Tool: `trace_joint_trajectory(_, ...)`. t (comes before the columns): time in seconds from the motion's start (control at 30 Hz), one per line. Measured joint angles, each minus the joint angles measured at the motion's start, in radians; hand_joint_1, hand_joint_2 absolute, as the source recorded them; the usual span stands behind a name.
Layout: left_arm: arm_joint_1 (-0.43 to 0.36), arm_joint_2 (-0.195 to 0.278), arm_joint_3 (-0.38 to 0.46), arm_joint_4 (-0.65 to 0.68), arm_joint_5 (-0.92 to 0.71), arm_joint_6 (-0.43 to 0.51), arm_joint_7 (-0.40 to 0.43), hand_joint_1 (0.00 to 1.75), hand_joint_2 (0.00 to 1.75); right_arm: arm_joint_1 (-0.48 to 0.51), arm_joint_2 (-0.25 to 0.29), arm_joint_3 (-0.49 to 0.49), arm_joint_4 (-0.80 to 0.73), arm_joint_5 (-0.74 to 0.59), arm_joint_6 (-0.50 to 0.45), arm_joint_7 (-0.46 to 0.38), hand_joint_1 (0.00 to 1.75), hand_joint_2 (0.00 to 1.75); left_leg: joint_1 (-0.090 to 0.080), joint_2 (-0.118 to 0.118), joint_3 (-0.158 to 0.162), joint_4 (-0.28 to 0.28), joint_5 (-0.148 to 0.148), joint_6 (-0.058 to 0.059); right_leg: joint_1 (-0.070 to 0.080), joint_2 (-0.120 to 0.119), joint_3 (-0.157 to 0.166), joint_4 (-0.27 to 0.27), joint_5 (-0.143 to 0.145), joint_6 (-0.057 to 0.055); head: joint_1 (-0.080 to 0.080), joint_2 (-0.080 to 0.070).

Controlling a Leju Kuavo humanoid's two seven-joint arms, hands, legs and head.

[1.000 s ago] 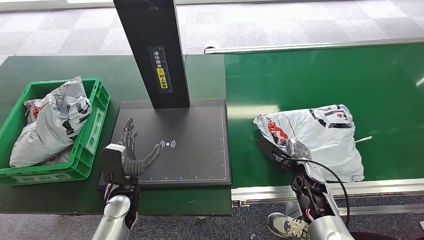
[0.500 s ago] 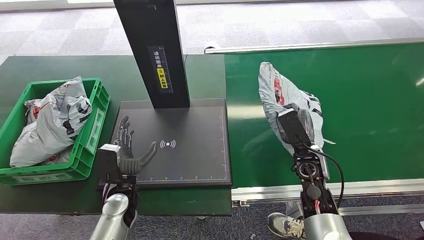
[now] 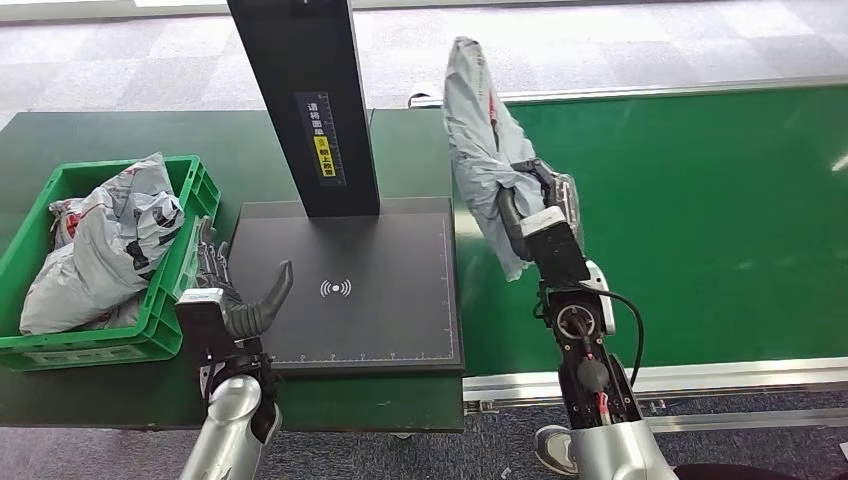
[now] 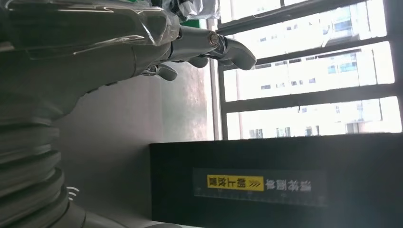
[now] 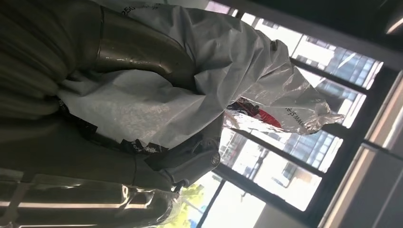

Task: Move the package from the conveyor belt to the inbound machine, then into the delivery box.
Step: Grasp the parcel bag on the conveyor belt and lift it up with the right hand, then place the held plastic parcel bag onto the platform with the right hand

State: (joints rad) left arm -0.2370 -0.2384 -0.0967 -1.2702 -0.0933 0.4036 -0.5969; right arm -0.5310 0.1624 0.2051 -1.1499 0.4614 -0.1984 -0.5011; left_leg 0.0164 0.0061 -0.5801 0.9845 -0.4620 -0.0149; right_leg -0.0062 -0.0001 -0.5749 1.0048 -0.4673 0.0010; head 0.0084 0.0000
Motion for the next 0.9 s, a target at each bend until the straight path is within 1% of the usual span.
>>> trace_joint_trajectory(0.1,0.000,-0.007,0.000,-0.016,0.053,0.005,-0.009,0.00,1.75,-0.028,0.017,0.079,0.011,0.038,0.023,-0.001,1.75,1.75,0.000,0.000,0.000,0.000,0.000,0.000,0.000,0.000,0.000,0.000,0.000,0.000,0.000,0.000)
trace_joint_trajectory(0.17,0.000,-0.010,0.000,-0.022,0.082,0.004,-0.011,0.00,1.75,-0.054,0.024,0.134,0.039,0.085,0.072,0.003,1.75,1.75,0.000,0.000,0.000,0.000,0.000,0.000,0.000,0.000,0.000,0.000,0.000,0.000,0.000,0.000)
trace_joint_trajectory(0.3,-0.002,-0.012,0.000,-0.028,0.121,0.005,-0.020,0.00,1.75,-0.103,0.029,0.257,0.138,0.195,0.202,0.012,1.75,1.75,0.000,-0.001,0.000,0.000,0.000,0.000,0.000,0.000,0.000,0.000,0.000,0.000,0.000,0.000)
trace_joint_trajectory(0.37,-0.004,-0.012,0.000,-0.029,0.134,0.006,-0.022,0.00,1.75,-0.128,0.031,0.322,0.203,0.245,0.288,0.027,1.75,1.75,0.000,-0.001,0.000,0.000,0.000,0.000,0.000,0.000,0.000,0.000,0.000,0.000,0.000,0.000)
trace_joint_trajectory(0.47,-0.015,-0.012,0.000,-0.029,0.146,0.004,-0.020,0.00,1.75,-0.161,0.035,0.422,0.315,0.300,0.413,0.066,1.75,1.75,0.000,-0.001,0.000,0.000,0.000,0.000,0.000,0.000,0.000,0.000,0.000,0.000,0.000,0.000)
trace_joint_trajectory(0.53,-0.025,-0.012,0.000,-0.027,0.150,0.004,-0.014,0.00,1.75,-0.176,0.039,0.479,0.385,0.319,0.462,0.096,1.75,1.75,0.000,-0.001,0.000,0.000,0.000,0.000,0.000,0.000,0.000,0.000,0.000,0.000,0.000,0.000)
trace_joint_trajectory(0.7,-0.045,-0.012,-0.001,-0.013,0.133,0.019,0.005,0.00,1.75,-0.208,0.052,0.568,0.522,0.341,0.510,0.181,1.75,1.75,0.000,-0.001,0.000,0.000,0.000,0.000,0.000,0.000,0.000,0.000,0.000,0.000,0.000,0.000)
trace_joint_trajectory(0.9,-0.060,-0.015,-0.007,0.002,0.114,0.033,0.014,0.00,1.75,-0.249,0.064,0.618,0.606,0.340,0.523,0.194,1.75,1.75,0.000,-0.001,0.001,0.000,0.000,0.000,0.000,0.000,0.001,0.000,0.000,0.000,0.000,0.000)
